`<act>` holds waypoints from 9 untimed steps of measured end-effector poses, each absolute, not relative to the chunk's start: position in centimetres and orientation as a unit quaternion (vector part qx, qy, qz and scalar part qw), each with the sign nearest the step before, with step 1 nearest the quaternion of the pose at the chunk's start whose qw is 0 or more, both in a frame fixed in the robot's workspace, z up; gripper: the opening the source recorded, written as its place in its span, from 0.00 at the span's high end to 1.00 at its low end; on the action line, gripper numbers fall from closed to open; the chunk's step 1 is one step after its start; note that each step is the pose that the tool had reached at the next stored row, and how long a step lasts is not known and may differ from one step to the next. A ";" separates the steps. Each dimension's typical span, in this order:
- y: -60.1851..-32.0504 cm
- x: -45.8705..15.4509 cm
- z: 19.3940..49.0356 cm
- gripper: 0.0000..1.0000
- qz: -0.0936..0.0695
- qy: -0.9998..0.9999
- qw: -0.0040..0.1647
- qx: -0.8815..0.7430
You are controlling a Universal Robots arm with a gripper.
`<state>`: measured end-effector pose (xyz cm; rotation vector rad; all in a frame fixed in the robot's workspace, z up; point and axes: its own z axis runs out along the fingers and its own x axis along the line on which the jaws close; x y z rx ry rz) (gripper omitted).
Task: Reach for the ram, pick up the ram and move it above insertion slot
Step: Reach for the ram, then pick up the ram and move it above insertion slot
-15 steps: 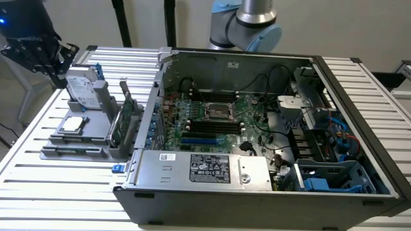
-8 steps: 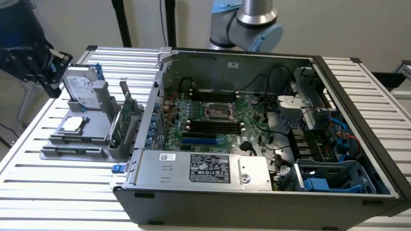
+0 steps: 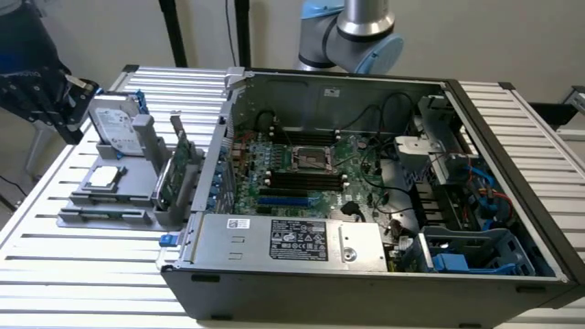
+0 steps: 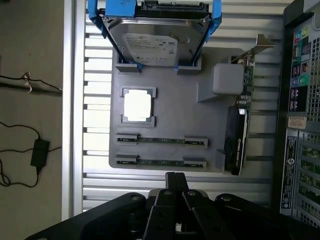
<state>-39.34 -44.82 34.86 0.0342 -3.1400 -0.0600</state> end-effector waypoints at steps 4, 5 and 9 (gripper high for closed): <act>-44.8 -39.3 34.9 0.89 -0.019 -1.000 0.000 0.011; -44.8 -39.3 34.9 0.89 -0.019 -1.000 0.000 0.011; -44.8 -39.3 34.9 0.89 -0.019 -1.000 0.000 0.011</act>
